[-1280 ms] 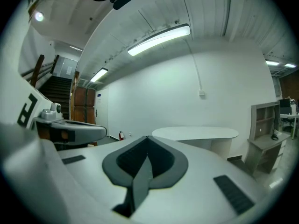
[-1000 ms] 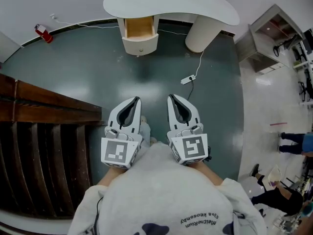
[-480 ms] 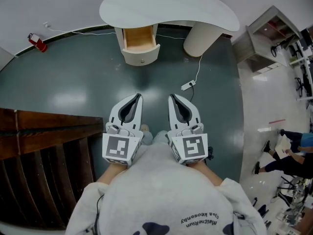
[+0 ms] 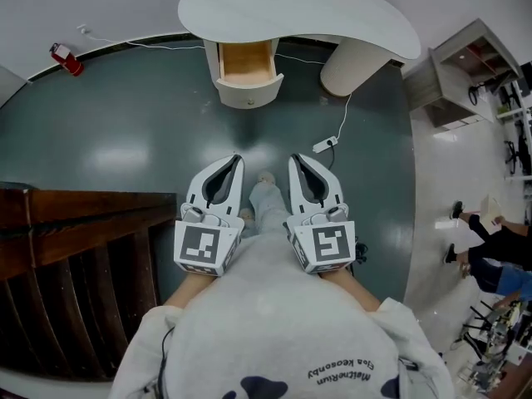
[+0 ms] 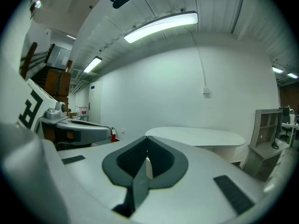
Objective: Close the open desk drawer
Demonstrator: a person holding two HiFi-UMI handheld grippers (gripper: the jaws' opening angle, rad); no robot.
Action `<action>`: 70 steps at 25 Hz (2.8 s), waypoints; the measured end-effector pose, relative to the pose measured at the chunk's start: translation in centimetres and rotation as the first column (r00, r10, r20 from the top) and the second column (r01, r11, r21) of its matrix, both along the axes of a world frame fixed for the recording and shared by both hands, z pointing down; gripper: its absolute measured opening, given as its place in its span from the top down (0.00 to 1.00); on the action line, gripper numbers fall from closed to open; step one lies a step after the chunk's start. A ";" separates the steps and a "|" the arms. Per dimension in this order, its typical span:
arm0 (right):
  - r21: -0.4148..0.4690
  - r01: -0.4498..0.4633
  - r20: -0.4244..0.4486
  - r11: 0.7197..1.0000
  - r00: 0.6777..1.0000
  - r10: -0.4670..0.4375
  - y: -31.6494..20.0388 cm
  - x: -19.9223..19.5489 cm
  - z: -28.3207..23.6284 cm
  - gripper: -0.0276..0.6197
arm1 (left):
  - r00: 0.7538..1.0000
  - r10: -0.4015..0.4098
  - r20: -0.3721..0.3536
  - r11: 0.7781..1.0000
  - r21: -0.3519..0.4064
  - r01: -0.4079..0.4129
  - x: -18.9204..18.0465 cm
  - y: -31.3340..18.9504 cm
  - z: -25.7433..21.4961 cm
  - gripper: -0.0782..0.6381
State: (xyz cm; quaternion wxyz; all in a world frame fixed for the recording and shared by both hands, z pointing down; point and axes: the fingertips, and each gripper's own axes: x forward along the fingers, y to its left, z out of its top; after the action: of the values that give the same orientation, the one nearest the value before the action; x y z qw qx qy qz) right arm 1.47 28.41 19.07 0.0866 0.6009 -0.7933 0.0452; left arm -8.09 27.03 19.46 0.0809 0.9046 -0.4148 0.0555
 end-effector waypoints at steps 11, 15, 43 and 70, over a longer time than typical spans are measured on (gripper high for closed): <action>-0.008 0.034 0.009 0.999 0.999 -0.034 -7.9 2.9 0.7 0.93 | 0.999 -0.045 0.003 0.999 -0.018 0.045 2.3 -7.2 0.6 0.88; -0.003 0.068 0.010 0.998 0.998 -0.068 -12.1 4.2 0.8 0.93 | 0.998 -0.068 0.000 0.998 -0.017 0.068 3.8 -10.8 0.8 0.88; -0.075 0.155 0.027 0.985 0.988 -0.154 -23.6 7.1 4.9 0.93 | 0.988 -0.142 0.069 0.983 -0.112 0.149 6.5 -21.8 4.9 0.88; -0.158 0.075 -0.056 0.985 0.995 -0.085 -32.6 2.1 12.3 0.93 | 0.995 0.006 0.097 0.979 -0.205 0.014 3.2 -30.9 11.5 0.88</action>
State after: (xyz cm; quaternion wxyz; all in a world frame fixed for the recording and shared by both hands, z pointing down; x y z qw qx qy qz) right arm 3.54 -4.15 31.34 0.1600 0.5609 -0.8078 0.0847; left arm -4.87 -3.86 30.97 0.1536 0.8869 -0.4119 0.1419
